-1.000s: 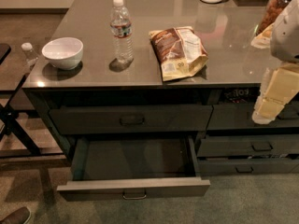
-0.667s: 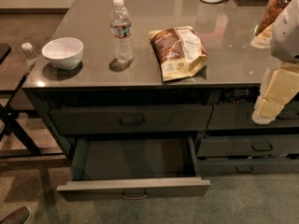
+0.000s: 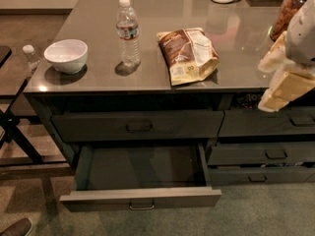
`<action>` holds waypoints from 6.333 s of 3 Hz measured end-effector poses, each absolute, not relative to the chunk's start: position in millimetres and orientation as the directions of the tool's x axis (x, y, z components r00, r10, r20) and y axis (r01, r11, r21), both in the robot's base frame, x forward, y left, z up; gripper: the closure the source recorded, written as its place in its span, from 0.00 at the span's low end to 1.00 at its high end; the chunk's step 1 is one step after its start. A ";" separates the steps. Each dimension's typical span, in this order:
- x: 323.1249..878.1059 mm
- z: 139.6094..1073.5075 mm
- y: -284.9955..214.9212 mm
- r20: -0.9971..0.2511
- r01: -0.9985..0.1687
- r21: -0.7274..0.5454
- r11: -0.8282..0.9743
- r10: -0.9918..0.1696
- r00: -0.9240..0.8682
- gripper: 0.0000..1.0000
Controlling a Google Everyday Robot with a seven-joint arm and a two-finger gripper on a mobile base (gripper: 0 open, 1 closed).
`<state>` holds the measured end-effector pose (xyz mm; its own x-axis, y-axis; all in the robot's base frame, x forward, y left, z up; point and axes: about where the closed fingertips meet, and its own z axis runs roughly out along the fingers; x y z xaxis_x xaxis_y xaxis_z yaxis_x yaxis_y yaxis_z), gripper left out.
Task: Close middle drawer
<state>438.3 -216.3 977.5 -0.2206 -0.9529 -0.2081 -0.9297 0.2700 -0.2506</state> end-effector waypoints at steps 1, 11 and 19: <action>438.3 977.5 -216.3 -0.208 -0.930 -0.251 0.270 -0.953 -0.221 0.63; 378.2 723.8 -237.4 -0.061 -0.914 0.107 0.391 -0.915 -0.398 1.00; 363.0 538.3 -243.7 -0.045 -0.802 0.341 0.490 -0.844 -0.535 1.00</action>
Offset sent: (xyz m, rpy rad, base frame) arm 0.0000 0.0000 0.0000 0.0000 0.0000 0.0000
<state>363.0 -243.7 538.3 -0.5351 -0.8436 -0.0450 -0.8018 0.4905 0.3414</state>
